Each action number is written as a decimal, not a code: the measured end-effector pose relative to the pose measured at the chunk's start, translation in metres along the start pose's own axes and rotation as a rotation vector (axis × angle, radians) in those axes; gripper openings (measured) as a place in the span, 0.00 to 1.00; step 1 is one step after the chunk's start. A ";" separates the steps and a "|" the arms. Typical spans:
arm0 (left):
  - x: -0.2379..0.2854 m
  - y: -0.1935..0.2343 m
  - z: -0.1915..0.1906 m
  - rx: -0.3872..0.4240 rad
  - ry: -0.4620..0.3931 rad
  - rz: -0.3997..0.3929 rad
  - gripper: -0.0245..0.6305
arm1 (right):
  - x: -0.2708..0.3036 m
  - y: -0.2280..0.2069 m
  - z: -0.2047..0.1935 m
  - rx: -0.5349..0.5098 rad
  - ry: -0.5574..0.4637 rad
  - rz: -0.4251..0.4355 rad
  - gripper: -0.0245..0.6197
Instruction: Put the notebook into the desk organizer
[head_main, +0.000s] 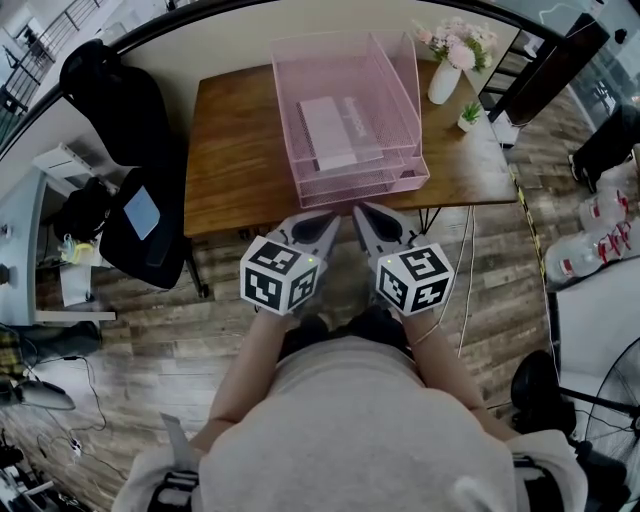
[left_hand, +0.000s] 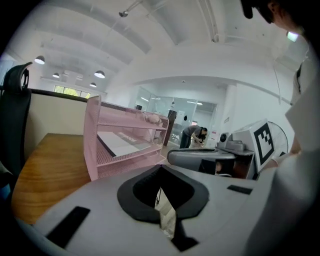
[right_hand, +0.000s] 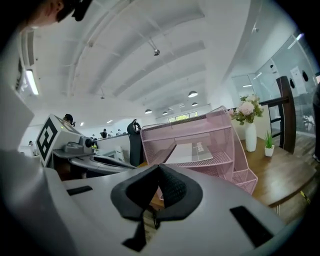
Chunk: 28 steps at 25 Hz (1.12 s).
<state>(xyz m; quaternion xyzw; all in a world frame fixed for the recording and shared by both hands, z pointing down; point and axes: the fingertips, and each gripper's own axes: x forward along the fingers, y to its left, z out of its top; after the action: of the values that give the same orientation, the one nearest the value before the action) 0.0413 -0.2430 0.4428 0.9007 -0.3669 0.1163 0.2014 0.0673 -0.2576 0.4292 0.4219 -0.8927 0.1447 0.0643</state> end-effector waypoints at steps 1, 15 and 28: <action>0.000 -0.001 0.000 0.019 0.004 0.006 0.06 | 0.000 0.000 -0.001 -0.014 0.007 -0.002 0.04; 0.009 -0.010 -0.009 0.049 0.002 -0.015 0.06 | 0.000 -0.002 -0.014 -0.049 0.050 0.005 0.04; 0.014 -0.004 -0.010 0.013 0.001 0.001 0.06 | -0.002 -0.002 -0.019 -0.093 0.074 0.013 0.04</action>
<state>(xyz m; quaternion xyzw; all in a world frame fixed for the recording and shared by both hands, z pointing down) 0.0531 -0.2446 0.4561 0.9018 -0.3665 0.1195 0.1956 0.0702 -0.2519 0.4469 0.4070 -0.8982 0.1191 0.1158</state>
